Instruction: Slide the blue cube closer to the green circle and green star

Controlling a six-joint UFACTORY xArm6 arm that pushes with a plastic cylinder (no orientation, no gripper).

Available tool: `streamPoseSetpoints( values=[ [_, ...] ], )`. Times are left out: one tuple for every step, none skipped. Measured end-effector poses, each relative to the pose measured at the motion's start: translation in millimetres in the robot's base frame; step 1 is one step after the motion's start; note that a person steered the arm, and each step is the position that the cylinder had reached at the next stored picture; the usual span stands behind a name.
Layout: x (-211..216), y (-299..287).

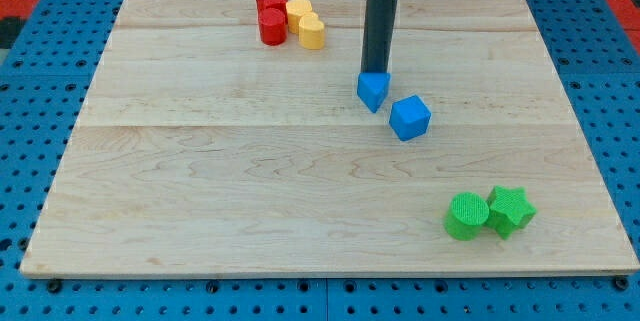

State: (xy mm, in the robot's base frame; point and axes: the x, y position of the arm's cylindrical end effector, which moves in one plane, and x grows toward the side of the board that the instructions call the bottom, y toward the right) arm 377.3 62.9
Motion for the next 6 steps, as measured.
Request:
streamPoseSetpoints(
  values=[
    [16.9,0.0],
    [21.4,14.8],
    [54.7,37.4],
    [82.3,59.1],
    [93.9,97.1],
    [115.6,103.0]
  ],
)
